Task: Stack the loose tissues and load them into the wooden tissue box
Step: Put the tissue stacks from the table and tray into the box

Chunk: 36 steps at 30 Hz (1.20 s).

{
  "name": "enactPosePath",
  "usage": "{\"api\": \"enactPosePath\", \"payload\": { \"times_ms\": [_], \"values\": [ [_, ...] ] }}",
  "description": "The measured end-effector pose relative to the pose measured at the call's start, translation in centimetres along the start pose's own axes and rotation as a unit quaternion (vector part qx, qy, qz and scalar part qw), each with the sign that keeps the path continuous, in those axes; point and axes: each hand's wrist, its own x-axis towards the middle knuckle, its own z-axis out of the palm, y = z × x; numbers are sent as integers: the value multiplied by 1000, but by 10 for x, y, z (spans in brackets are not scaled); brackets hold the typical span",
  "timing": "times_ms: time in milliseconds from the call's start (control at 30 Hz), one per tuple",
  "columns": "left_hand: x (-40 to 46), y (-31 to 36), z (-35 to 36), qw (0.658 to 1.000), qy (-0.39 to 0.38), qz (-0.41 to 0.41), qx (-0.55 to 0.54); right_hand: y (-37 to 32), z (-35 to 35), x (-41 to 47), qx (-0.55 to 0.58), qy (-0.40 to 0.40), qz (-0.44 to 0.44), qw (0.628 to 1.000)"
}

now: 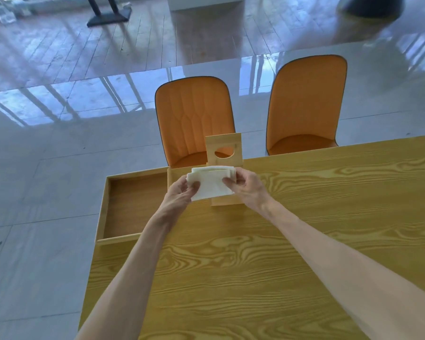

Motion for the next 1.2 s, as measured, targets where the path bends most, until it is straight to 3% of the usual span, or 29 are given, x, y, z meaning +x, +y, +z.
{"api": "enactPosePath", "payload": {
  "times_ms": [133, 300, 567, 733, 1000, 1200],
  "values": [
    [14, -1, 17, 997, 53, 39, 38, 13, -22, 7, -131, 71, -41, 988],
    [39, -14, 30, 993, 101, 30, 59, 27, -26, 17, -186, 121, -39, 974],
    [59, -30, 42, 990, 98, 31, 99, 47, -31, 31, -228, 141, -20, 963],
    [66, -36, 49, 980, 145, 44, 129, 50, -35, 35, -218, 120, -12, 968],
    [71, -46, 46, 981, 143, -17, 131, 56, -34, 39, -193, 109, 14, 975],
    [75, -45, 51, 964, 174, -38, 199, 58, -25, 47, -263, 131, 43, 955]
  ]
}}
